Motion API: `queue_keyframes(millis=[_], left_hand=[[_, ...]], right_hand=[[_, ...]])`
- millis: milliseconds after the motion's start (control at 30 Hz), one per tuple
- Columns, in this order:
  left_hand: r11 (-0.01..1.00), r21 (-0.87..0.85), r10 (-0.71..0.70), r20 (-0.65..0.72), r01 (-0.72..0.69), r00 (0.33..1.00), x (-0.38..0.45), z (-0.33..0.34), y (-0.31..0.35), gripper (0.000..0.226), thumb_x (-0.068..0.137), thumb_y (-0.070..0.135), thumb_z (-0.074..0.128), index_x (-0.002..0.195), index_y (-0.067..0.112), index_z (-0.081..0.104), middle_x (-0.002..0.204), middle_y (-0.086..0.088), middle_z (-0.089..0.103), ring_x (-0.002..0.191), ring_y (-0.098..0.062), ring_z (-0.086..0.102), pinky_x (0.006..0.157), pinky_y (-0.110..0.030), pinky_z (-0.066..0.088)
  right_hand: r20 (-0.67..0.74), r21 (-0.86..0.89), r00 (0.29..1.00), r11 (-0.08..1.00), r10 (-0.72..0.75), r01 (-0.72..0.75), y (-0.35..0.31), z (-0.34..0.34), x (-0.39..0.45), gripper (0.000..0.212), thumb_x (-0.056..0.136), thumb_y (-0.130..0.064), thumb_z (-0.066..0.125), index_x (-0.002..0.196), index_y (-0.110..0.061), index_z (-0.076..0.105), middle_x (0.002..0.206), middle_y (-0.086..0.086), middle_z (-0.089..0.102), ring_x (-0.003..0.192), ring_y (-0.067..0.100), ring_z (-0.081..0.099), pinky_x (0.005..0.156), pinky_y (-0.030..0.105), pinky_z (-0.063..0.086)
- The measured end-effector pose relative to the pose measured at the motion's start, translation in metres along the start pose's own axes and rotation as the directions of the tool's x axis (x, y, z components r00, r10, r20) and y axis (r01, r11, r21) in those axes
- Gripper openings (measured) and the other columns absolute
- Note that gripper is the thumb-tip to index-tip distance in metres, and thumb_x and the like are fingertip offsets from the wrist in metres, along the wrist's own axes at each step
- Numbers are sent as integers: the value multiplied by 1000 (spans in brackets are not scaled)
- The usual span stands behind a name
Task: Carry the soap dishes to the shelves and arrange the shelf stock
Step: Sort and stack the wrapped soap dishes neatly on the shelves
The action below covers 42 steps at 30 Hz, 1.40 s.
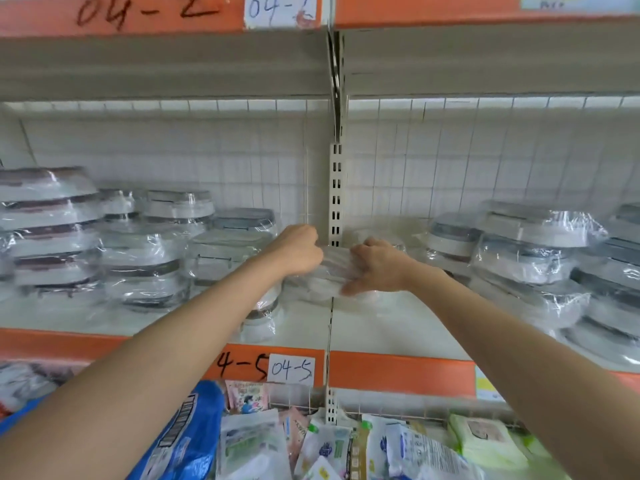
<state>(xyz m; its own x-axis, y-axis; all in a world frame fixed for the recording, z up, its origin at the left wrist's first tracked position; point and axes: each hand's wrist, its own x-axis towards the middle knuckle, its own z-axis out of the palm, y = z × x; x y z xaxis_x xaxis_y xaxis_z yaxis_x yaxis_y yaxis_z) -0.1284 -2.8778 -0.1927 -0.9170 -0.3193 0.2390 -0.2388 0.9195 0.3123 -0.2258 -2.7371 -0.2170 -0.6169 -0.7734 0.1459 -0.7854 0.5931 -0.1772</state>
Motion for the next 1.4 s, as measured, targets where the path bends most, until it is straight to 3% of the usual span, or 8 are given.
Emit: queue_keyframes(millis=[133, 500, 733, 833, 967, 1067, 1233, 1400], left_hand=[[999, 28, -19, 10, 19, 1000, 3, -3, -2, 25, 84, -3, 40, 99, 12, 53, 106, -7, 49, 92, -21, 45, 77, -28, 37], [997, 78, 6, 12, -7, 1000, 16, -4, -2, 17, 81, -4, 39, 87, 10, 47, 94, -7, 49, 86, -22, 45, 74, -29, 36], [936, 344, 47, 78, -71, 996, -4, 7, 11, 5, 89, 7, 46, 86, 9, 49, 95, -13, 50, 97, -33, 57, 76, -35, 47], [908, 412, 53, 55, -71, 997, -8, -6, 10, 9, 90, 10, 48, 82, 11, 45, 93, -12, 48, 88, -29, 54, 68, -32, 43], [925, 352, 118, 86, -141, 989, 9, -31, 8, 18, 81, -2, 43, 91, -7, 57, 98, -20, 56, 90, -32, 58, 72, -39, 51], [915, 361, 143, 120, -177, 982, 22, -37, -1, 23, 83, 3, 47, 100, -4, 59, 102, -19, 57, 97, -34, 59, 82, -42, 52], [897, 400, 131, 160, -186, 978, 32, -40, -22, 2, 84, 8, 51, 84, 8, 50, 88, -12, 48, 76, -23, 47, 64, -33, 34], [895, 405, 125, 173, -187, 977, 38, -40, -32, 8, 85, 9, 53, 79, 3, 52, 80, -13, 46, 70, -23, 44, 60, -33, 33]], right_hand=[[25, -44, 1000, 999, 5, -4, 0, -5, 0, 52, 75, -51, 73, 102, -12, 52, 105, 3, 39, 110, 24, 41, 79, 26, 30], [-5, -139, 1000, 990, 25, -25, 23, -34, -11, 67, 77, -55, 67, 125, -9, 53, 118, 7, 48, 114, 26, 43, 93, 35, 39], [-40, -134, 999, 990, 29, -34, 24, -55, 0, 54, 79, -54, 66, 106, -8, 53, 109, 7, 43, 102, 24, 41, 80, 29, 35], [-3, -144, 1000, 990, 12, -13, 13, -50, 14, 46, 80, -54, 64, 96, -13, 47, 105, 6, 39, 98, 22, 34, 80, 29, 33], [8, -93, 999, 995, -44, 45, -3, -29, 35, 50, 78, -52, 67, 105, -12, 53, 109, 8, 41, 106, 24, 38, 81, 29, 35], [-8, -67, 998, 995, -68, 67, -14, -12, 52, 62, 77, -50, 69, 121, -10, 51, 123, 9, 42, 118, 27, 37, 91, 32, 37], [59, 15, 996, 997, -71, 70, -22, 11, 74, 75, 75, -52, 71, 132, -10, 44, 128, 9, 47, 121, 28, 42, 99, 36, 40], [122, 155, 992, 988, -26, 7, -3, -9, 67, 79, 78, -61, 64, 139, -16, 41, 132, 4, 54, 122, 26, 50, 104, 37, 39]])
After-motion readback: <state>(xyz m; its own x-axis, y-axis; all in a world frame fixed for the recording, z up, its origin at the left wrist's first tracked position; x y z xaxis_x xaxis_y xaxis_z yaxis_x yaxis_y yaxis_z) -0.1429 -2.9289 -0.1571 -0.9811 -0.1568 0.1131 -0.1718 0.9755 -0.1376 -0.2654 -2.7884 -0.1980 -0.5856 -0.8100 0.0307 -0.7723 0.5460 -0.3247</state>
